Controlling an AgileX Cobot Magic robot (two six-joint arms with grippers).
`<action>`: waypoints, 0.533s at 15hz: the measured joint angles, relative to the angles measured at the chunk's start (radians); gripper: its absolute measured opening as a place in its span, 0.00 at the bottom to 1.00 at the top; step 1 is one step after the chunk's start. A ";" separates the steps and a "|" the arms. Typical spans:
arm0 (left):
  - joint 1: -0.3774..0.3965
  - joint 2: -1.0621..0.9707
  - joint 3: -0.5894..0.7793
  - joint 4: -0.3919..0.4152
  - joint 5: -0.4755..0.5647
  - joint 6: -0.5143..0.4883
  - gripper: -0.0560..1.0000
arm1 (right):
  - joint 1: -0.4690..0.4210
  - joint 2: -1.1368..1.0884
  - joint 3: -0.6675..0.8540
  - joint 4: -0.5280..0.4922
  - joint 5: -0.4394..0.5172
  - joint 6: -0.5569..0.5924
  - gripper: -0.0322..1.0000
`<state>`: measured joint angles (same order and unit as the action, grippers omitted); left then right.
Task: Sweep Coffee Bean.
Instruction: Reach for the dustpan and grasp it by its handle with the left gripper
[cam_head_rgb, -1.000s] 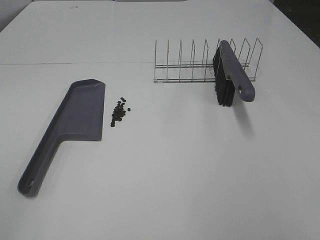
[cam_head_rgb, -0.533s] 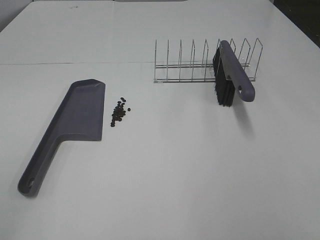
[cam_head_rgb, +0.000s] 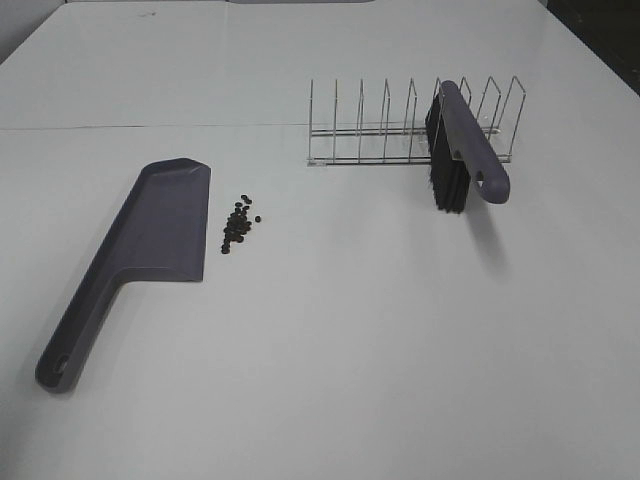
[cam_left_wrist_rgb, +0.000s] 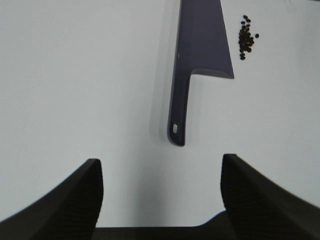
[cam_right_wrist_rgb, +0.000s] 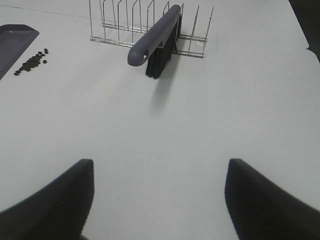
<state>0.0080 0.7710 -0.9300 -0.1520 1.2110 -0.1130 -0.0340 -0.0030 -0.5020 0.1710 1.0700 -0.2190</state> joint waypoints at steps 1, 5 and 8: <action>0.000 0.053 -0.015 -0.027 0.004 0.000 0.69 | 0.000 0.000 0.000 0.000 0.000 0.000 0.66; 0.000 0.211 -0.019 -0.049 -0.055 0.025 0.74 | 0.000 0.000 0.000 0.000 0.000 0.000 0.66; -0.016 0.411 -0.019 -0.050 -0.083 0.037 0.75 | 0.000 0.000 0.000 0.000 0.000 0.000 0.66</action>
<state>-0.0080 1.1820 -0.9490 -0.2020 1.1280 -0.0760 -0.0340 -0.0030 -0.5020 0.1710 1.0700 -0.2190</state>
